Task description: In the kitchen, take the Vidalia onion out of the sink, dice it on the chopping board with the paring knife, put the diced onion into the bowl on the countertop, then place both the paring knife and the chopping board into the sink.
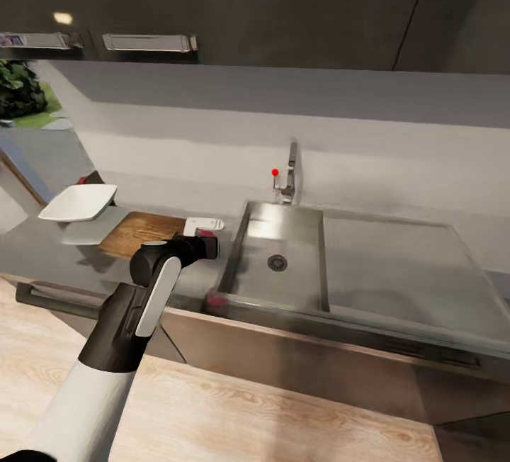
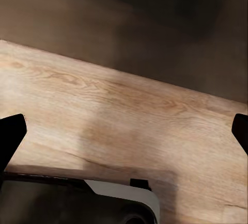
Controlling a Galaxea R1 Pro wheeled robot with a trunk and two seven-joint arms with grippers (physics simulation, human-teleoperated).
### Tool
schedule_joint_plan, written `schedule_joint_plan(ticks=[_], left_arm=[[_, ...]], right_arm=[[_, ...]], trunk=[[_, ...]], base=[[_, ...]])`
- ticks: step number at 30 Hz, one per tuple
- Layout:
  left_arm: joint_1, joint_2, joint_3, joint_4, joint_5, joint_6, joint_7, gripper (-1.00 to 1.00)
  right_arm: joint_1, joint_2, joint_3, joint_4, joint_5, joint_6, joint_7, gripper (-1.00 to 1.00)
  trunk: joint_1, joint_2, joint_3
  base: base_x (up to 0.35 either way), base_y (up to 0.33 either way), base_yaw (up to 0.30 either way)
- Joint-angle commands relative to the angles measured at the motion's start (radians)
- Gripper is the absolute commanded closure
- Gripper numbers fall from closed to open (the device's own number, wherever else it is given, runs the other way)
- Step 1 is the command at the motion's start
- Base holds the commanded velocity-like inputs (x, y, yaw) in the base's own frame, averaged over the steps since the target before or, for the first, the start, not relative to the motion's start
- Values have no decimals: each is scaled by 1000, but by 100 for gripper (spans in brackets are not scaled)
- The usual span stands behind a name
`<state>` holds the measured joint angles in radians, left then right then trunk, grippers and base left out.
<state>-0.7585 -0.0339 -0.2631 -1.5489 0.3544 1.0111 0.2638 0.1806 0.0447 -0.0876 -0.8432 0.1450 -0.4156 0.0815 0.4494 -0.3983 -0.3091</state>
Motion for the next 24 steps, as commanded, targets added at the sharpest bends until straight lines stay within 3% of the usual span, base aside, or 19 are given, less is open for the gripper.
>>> schedule_joint_plan(ticks=[1, 12, 24], left_arm=[[-1, 0, -1, -1, 10, 3, 11, 100], [-1, 0, -1, 0, 11, 3, 11, 100], [-1, 0, -5, 0, 11, 4, 11, 100]], right_arm=[[0, 2, -7, -2, 8, -2, 8, -100], [0, 1, -7, -2, 8, -2, 8, -100], [0, 1, -7, -2, 8, -2, 8, -100]], trunk=[[1, -2, 0], [1, -2, 17], [1, -2, 35]], base=[[0, 308, 0], [58, 308, 0], [211, 264, 0]])
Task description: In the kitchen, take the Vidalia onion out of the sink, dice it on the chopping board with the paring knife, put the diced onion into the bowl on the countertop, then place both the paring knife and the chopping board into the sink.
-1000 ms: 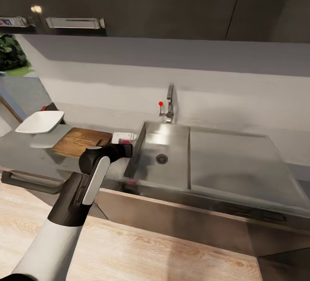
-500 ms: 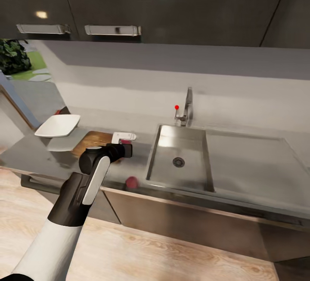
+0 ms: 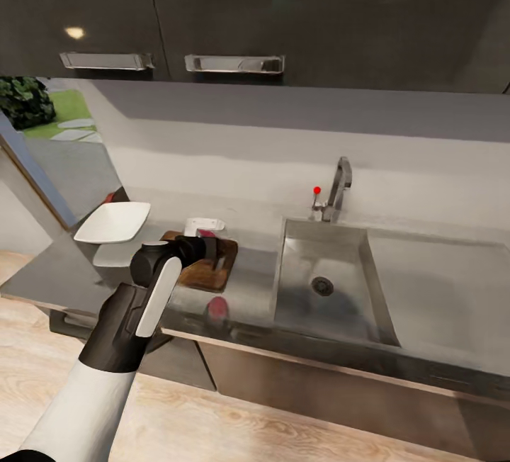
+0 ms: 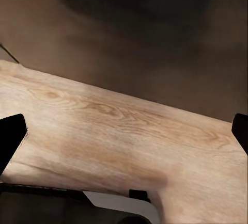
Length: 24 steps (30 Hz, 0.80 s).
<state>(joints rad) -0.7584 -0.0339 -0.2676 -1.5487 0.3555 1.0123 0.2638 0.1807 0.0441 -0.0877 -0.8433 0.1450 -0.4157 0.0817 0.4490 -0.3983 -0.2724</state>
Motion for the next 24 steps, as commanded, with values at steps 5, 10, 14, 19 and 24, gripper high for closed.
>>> schedule_joint_plan(ticks=[5, 10, 14, 19, 24], left_arm=[[-1, 1, -4, 2, 10, 3, 11, 100], [-1, 2, -5, 3, 10, 3, 11, 100], [-1, 2, -5, 5, 10, 3, 11, 100], [-1, 2, -6, 6, 10, 3, 11, 100], [13, 2, -6, 7, 10, 3, 11, 100]], right_arm=[[0, 2, -7, -2, 8, -2, 8, -100], [0, 2, -7, -2, 8, -1, 8, -100], [0, 2, -7, -2, 8, 0, 8, -100], [0, 2, -7, -2, 8, 0, 8, -100], [0, 2, -7, -2, 8, 0, 8, -100]], trunk=[[1, -2, 0], [1, -2, -4], [1, -2, -10], [1, -2, -18], [1, -2, -26]], base=[[171, 255, 0], [98, 240, 0], [12, 53, 0], [1, 6, 0], [0, 0, 0]])
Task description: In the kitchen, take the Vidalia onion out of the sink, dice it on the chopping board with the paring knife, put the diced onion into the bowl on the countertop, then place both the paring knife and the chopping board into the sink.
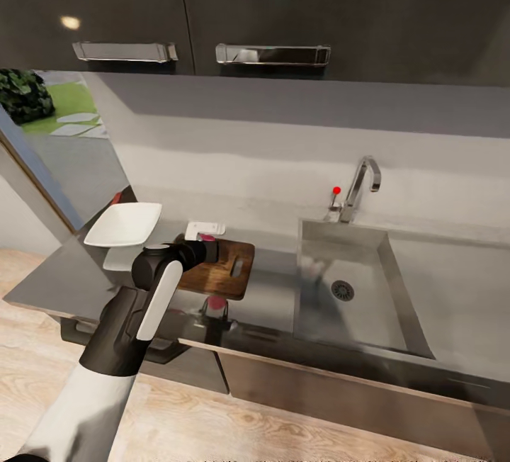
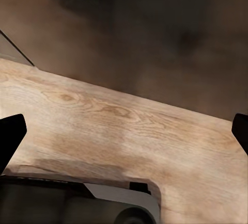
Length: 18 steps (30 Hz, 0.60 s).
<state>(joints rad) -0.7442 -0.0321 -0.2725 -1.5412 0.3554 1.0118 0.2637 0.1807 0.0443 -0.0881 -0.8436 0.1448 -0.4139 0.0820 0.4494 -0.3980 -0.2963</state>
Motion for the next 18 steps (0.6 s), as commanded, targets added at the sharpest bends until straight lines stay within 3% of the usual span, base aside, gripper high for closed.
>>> schedule_joint_plan(ticks=[1, 9, 18], left_arm=[[2, 0, -1, -1, 10, 3, 11, 100], [11, 0, -1, 0, 10, 2, 11, 100], [11, 0, -1, 1, 10, 2, 11, 100]], right_arm=[[0, 2, -7, -2, 9, -2, 8, -100], [0, 2, -7, -2, 9, -2, 7, -100], [0, 2, -7, -2, 9, -2, 8, -100]], trunk=[[1, -2, -3], [1, -2, -16], [1, -2, -30]], base=[[0, 0, 0], [0, 7, 0], [61, 144, 0]])
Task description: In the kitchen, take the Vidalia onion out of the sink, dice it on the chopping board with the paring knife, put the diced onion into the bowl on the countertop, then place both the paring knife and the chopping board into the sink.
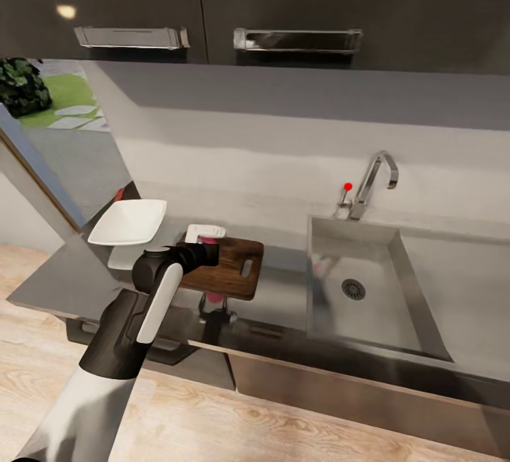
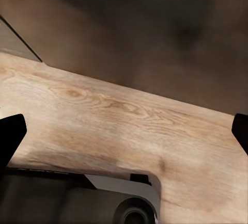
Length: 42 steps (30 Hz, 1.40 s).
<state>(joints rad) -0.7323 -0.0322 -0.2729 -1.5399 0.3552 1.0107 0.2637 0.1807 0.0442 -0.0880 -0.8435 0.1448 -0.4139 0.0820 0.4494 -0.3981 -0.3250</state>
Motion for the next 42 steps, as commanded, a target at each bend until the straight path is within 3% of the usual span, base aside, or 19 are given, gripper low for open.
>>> schedule_joint_plan(ticks=[1, 42], left_arm=[[-1, 0, -1, -1, 10, 3, 11, 100], [14, 0, -12, 7, 10, 0, 11, 100]], right_arm=[[0, 2, -7, -2, 9, -2, 8, -100], [0, 3, -7, -3, 10, -2, 10, -100]], trunk=[[1, -2, -3], [1, -2, -23]], base=[[21, 35, 0], [14, 2, 0]])
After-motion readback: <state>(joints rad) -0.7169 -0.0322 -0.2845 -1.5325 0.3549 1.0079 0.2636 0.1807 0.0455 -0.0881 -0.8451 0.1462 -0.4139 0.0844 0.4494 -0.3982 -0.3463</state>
